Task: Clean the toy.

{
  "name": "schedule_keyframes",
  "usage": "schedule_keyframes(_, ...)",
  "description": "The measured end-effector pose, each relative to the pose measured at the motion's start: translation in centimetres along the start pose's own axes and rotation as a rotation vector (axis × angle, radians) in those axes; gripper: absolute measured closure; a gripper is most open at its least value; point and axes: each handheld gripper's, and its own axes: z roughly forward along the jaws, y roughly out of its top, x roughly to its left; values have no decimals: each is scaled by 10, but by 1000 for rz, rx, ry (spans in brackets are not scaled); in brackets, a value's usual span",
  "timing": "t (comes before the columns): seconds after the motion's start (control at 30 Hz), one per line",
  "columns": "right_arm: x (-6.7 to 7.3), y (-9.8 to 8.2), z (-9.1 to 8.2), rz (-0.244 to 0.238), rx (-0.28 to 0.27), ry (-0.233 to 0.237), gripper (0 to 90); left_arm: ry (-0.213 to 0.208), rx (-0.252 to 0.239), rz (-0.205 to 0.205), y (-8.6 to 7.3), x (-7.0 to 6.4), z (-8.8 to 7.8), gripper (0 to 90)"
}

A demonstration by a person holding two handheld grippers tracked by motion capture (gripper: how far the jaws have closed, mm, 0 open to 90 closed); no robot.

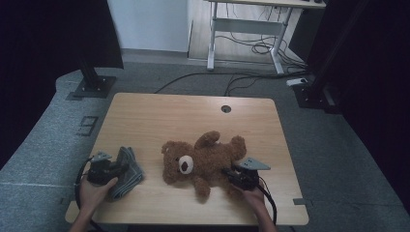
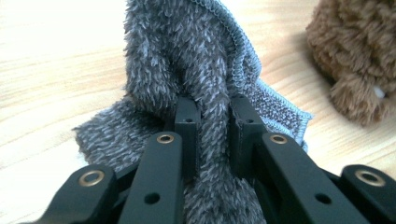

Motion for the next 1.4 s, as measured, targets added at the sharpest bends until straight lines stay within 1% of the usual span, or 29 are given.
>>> schedule_keyframes(0.1,0,0,0,0,0,0,657,-3,31,12,0,-1,6,757)
schedule_keyframes(0.17,0,0,0,0,0,0,656,2,40,15,0,-1,8,747)
schedule_keyframes(0.23,0,0,0,-1,0,0,656,23,42,13,0,-1,9,707)
schedule_keyframes(0.3,0,0,0,-1,0,1,656,27,48,11,0,-1,11,667)
schedule_keyframes(0.33,0,0,0,0,0,1,656,37,45,10,1,-2,11,638)
schedule_keyframes(0.37,0,0,0,-1,1,1,656,56,37,12,1,-3,11,582)
schedule_keyframes(0.43,0,0,0,1,1,1,655,75,13,12,3,-6,10,473)
schedule_keyframes(0.47,0,0,0,1,1,2,655,77,-2,16,4,-8,8,422)
schedule_keyframes(0.5,0,0,0,2,1,2,654,71,-18,18,5,-11,7,380)
schedule_keyframes(0.57,0,0,0,2,0,1,655,41,-43,21,9,-17,4,333)
schedule_keyframes(0.63,0,0,0,4,0,1,654,16,-59,42,13,-26,3,313)
schedule_keyframes(0.67,0,0,0,4,0,1,654,-4,-68,56,16,-32,3,311)
schedule_keyframes(0.7,0,0,0,3,0,1,654,-8,-76,65,19,-37,4,300)
schedule_keyframes(0.73,0,0,0,3,0,1,655,-21,-85,73,22,-42,4,297)
schedule_keyframes(0.83,0,0,0,2,0,2,654,-60,-85,104,33,-57,8,280)
schedule_keyframes(0.9,0,1,0,1,0,2,654,-114,-93,102,40,-65,12,265)
schedule_keyframes(0.93,0,1,0,1,0,2,654,-143,-87,99,43,-68,15,251)
schedule_keyframes(1.03,0,1,-1,-1,1,4,653,-201,-68,109,49,-78,27,214)
schedule_keyframes(1.1,0,1,-1,-1,-2,3,650,-255,-54,97,52,-83,36,205)
schedule_keyframes(1.2,0,1,-1,-3,-2,6,639,-294,-43,84,53,-87,45,205)
schedule_keyframes(1.23,0,2,-2,-3,-2,8,624,-310,-41,81,53,-88,47,206)
schedule_keyframes(1.3,-1,3,-3,-1,-1,17,582,-324,-34,77,54,-90,51,222)
schedule_keyframes(1.33,-1,4,-4,-2,-1,21,549,-326,-29,79,54,-92,53,228)
schedule_keyframes(1.4,-1,6,-5,-1,7,23,450,-332,-16,83,54,-94,57,244)
